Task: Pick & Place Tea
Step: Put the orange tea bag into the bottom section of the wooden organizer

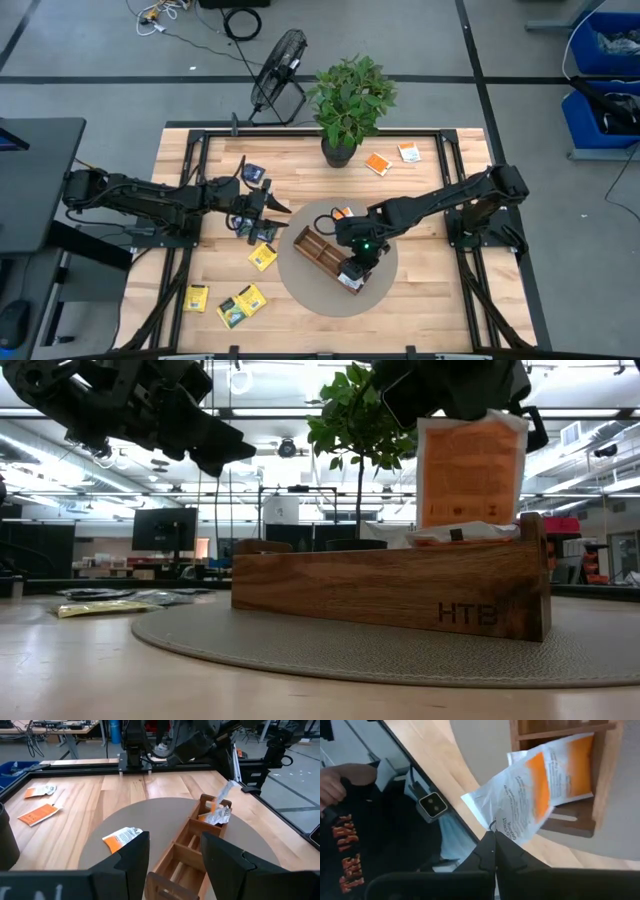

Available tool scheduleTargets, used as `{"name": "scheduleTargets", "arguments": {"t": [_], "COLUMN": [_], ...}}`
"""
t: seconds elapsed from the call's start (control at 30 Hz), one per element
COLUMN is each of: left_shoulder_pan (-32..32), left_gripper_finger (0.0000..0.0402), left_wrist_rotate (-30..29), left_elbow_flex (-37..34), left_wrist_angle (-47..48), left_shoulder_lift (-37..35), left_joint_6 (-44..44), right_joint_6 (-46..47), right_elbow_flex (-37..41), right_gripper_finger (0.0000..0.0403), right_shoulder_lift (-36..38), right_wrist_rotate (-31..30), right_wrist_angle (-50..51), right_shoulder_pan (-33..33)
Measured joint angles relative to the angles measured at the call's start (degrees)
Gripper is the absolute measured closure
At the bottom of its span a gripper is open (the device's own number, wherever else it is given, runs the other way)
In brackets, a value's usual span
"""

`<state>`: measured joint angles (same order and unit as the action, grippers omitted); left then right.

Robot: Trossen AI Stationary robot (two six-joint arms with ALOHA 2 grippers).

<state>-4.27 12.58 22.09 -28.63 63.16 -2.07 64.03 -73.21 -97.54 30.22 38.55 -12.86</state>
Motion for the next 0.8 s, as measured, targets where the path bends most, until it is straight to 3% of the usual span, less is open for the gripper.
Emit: {"name": "scheduleTargets", "arguments": {"t": [0.8], "left_shoulder_pan": [0.0], "left_gripper_finger": [0.0218], "left_wrist_rotate": [0.0], "left_elbow_flex": [0.0], "left_wrist_angle": [1.1], "left_shoulder_lift": [0.0], "left_joint_6": [0.4], "right_joint_6": [-0.8], "right_elbow_flex": [0.0], "right_gripper_finger": [0.0395], "right_shoulder_lift": [-4.3], "right_wrist_rotate": [1.4], "right_wrist_angle": [-0.9], "right_shoulder_pan": [0.2]}}
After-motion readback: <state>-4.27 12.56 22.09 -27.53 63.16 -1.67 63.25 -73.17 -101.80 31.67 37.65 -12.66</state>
